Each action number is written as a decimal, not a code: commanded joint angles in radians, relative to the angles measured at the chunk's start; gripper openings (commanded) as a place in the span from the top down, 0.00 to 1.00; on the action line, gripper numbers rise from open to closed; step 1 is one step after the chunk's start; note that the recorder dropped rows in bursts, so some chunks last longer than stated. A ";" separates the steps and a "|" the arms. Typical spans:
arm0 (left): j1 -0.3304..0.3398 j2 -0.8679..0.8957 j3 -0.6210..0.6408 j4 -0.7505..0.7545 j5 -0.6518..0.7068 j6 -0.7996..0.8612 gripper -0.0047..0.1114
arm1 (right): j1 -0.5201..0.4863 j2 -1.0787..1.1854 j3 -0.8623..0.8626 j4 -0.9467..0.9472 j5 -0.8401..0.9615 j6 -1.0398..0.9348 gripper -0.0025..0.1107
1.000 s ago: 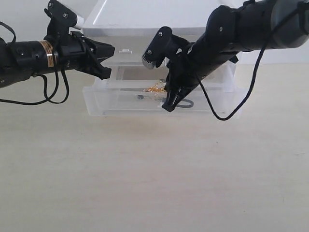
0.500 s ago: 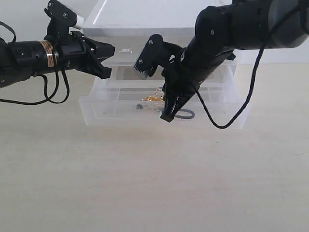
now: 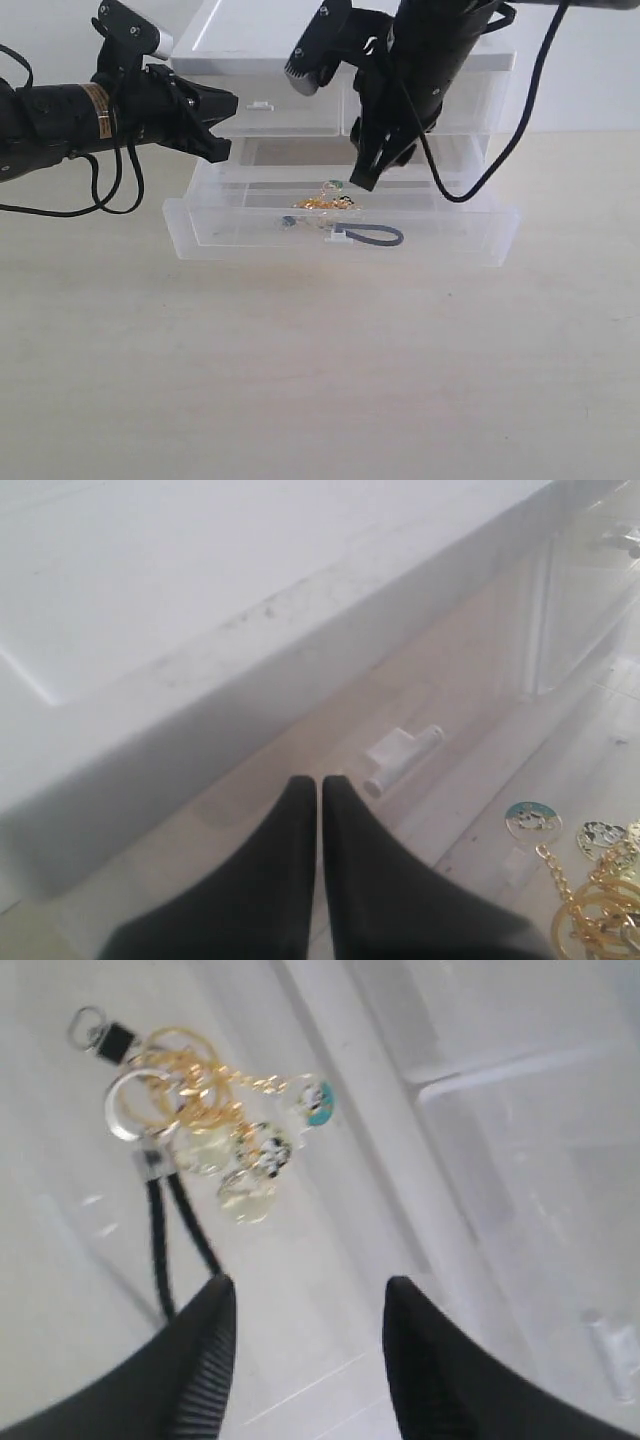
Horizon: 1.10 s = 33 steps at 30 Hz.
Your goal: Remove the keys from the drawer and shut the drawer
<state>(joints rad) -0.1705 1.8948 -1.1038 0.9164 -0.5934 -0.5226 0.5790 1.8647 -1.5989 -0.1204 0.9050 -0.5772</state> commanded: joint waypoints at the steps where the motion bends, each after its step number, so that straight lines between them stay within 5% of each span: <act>1: 0.021 -0.004 -0.036 -0.173 0.072 -0.023 0.92 | 0.024 -0.013 -0.009 0.130 0.154 -0.163 0.60; 6: 0.021 -0.004 -0.036 -0.173 0.072 -0.023 0.92 | 0.102 -0.024 -0.009 0.138 0.144 -0.193 0.60; 22: 0.021 -0.004 -0.036 -0.173 0.072 -0.047 0.92 | 0.104 0.119 -0.009 0.009 0.000 -0.179 0.61; 27: 0.021 -0.004 -0.036 -0.173 0.072 -0.047 0.92 | 0.104 0.120 -0.009 -0.049 -0.002 -0.171 0.98; 33: 0.021 -0.004 -0.036 -0.173 0.072 -0.047 0.92 | 0.109 0.120 -0.009 -0.087 0.056 -0.137 0.98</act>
<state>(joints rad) -0.1720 1.8948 -1.1038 0.9146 -0.5934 -0.5487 0.6924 1.9906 -1.6033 -0.1694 0.9159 -0.7479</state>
